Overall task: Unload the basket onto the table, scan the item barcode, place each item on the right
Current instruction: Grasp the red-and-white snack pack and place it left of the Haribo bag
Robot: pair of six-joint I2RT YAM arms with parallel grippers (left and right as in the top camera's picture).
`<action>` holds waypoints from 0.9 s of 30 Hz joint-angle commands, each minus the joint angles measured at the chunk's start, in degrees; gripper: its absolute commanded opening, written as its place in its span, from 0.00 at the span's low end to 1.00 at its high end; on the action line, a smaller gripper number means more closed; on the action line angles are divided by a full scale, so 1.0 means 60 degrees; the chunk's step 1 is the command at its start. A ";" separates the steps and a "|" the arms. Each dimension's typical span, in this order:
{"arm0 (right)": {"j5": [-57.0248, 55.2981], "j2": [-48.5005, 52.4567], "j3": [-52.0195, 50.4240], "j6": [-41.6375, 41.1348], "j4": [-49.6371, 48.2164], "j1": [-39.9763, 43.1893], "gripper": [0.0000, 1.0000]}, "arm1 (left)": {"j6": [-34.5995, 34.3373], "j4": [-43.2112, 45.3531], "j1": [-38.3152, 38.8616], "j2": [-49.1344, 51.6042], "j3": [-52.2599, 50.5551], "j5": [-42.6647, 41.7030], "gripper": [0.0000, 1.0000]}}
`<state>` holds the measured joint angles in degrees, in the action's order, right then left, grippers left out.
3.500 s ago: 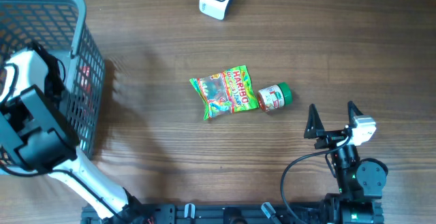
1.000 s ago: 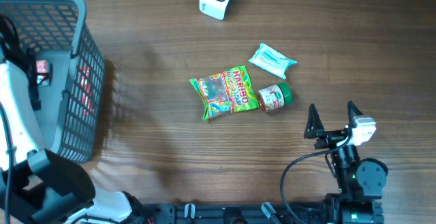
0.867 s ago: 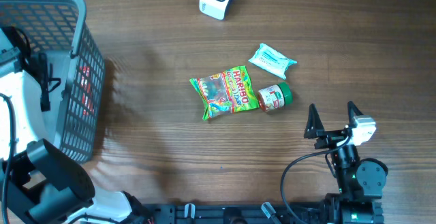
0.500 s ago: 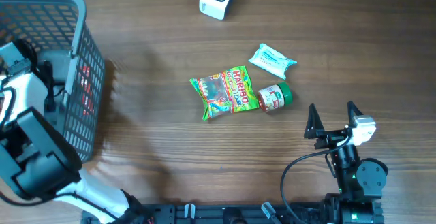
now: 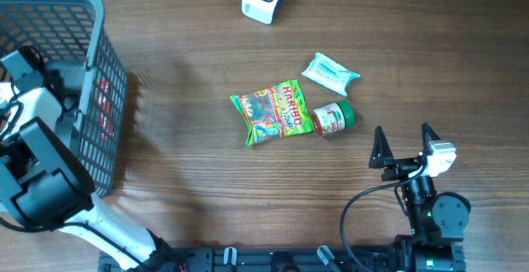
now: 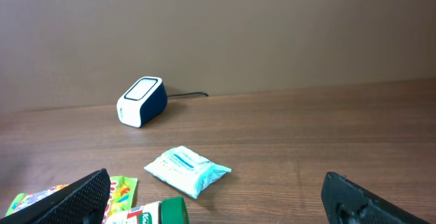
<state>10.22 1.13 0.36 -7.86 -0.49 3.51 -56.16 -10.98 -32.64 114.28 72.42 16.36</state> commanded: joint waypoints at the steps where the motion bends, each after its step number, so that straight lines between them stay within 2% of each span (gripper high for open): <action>1: -0.0058 -0.0055 -0.0011 0.0051 -0.0047 -0.0029 1.00 | 0.0073 0.0168 -0.0055 0.0532 -0.0117 -0.0495 0.56; 4: -0.0058 -0.0051 -0.0011 0.0051 -0.0047 -0.0029 1.00 | 0.0073 0.0189 -0.0055 0.0539 -0.0117 -0.0630 0.12; 5: -0.0058 -0.0055 -0.0011 0.0047 -0.0047 -0.0029 1.00 | 0.0076 0.0153 -0.0055 0.0535 -0.0117 -0.0627 0.04; 9: -0.0058 -0.0055 -0.0011 0.0051 -0.0047 -0.0029 1.00 | 0.0215 0.0080 -0.0124 0.0211 -0.0113 -0.0627 0.04; 11: -0.0058 -0.0051 -0.0011 0.0051 -0.0047 -0.0029 1.00 | 0.0627 0.0018 -0.0171 -0.0787 -0.0113 -0.0900 0.04; 18: -0.0058 -0.0051 -0.0011 0.0051 -0.0047 -0.0029 1.00 | 0.0612 -0.1464 -0.0160 -0.6444 -0.0113 -0.1647 0.04; 19: -0.0058 -0.0051 -0.0011 0.0047 -0.0047 -0.0029 1.00 | 0.0561 -0.1883 -0.0149 -0.7216 -0.0113 -0.2022 0.04; 21: -0.0058 -0.0055 -0.0011 0.0051 -0.0047 -0.0029 1.00 | 0.0798 -0.2728 0.0215 -0.8502 -0.0113 -0.3942 0.04; 22: -0.0058 -0.0051 -0.0011 0.0051 -0.0047 -0.0029 1.00 | 0.2004 -0.3359 0.1173 -0.8998 -0.0117 -0.5497 0.04; 24: -0.0058 -0.0051 -0.0011 0.0051 -0.0047 -0.0029 1.00 | 0.3326 -0.4153 0.2342 -0.9027 -0.0120 -0.5683 0.04; 26: -0.0058 -0.0051 -0.0011 0.0047 -0.0047 -0.0029 1.00 | 0.5989 -0.4743 0.4466 -0.8586 -0.0419 -0.5679 0.04; 27: -0.0058 -0.0051 -0.0011 0.0051 -0.0047 -0.0029 1.00 | 0.6706 -0.4903 0.5107 -0.8335 -0.0576 -0.5577 0.04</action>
<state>10.22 1.15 0.36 -7.86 -0.49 3.51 -37.17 -37.98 -13.82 60.38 71.92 -12.80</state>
